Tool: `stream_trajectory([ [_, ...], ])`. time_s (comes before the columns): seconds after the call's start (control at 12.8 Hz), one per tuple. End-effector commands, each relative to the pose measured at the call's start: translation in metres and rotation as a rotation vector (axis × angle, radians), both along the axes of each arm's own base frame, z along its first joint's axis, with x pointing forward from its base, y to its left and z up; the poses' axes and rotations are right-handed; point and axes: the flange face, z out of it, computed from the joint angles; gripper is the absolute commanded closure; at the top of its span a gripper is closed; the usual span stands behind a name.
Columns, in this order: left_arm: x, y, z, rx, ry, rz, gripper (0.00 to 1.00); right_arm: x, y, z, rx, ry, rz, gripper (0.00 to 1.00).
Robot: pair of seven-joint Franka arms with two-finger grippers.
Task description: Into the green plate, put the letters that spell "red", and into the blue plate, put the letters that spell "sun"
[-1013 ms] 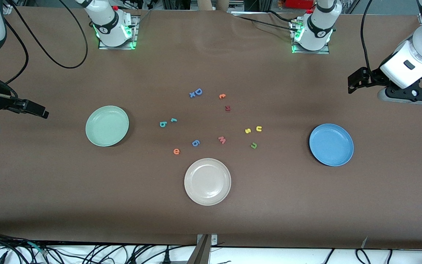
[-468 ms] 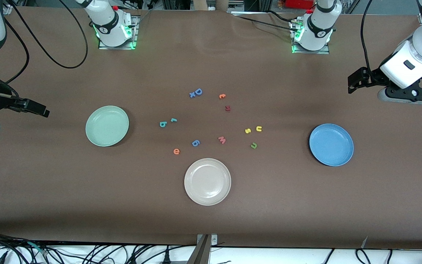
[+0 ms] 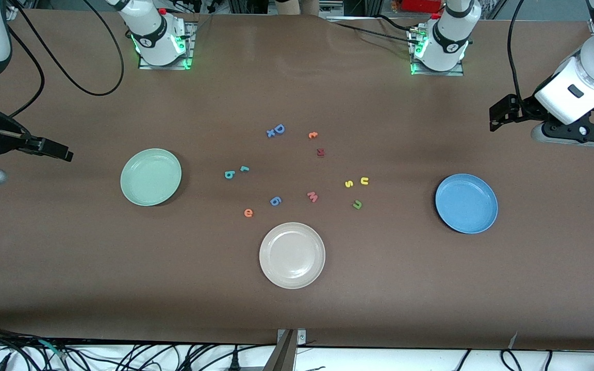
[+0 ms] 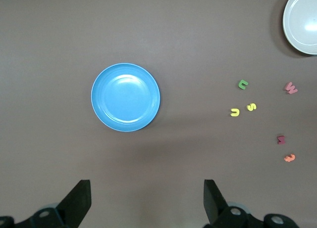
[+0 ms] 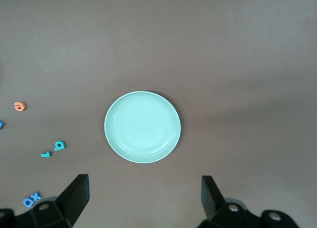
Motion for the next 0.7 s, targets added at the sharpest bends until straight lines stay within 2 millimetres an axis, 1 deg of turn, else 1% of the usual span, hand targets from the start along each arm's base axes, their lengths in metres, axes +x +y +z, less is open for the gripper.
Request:
stream_trajectory([
  [0.0, -0.0044, -0.001, 0.0021, -0.028, 0.007, 0.01, 0.0, -0.0048, -0.0005, 0.0023, 0.001, 0.001, -0.011, 0.0],
  [0.23, -0.0045, -0.0018, 0.0021, -0.028, 0.007, 0.008, 0.0, -0.0047, -0.001, 0.0023, -0.038, 0.001, 0.001, 0.0],
  [0.62, -0.0047, -0.0018, 0.002, -0.028, 0.009, 0.008, 0.0, -0.0048, -0.0012, 0.001, -0.04, 0.002, 0.001, 0.0],
])
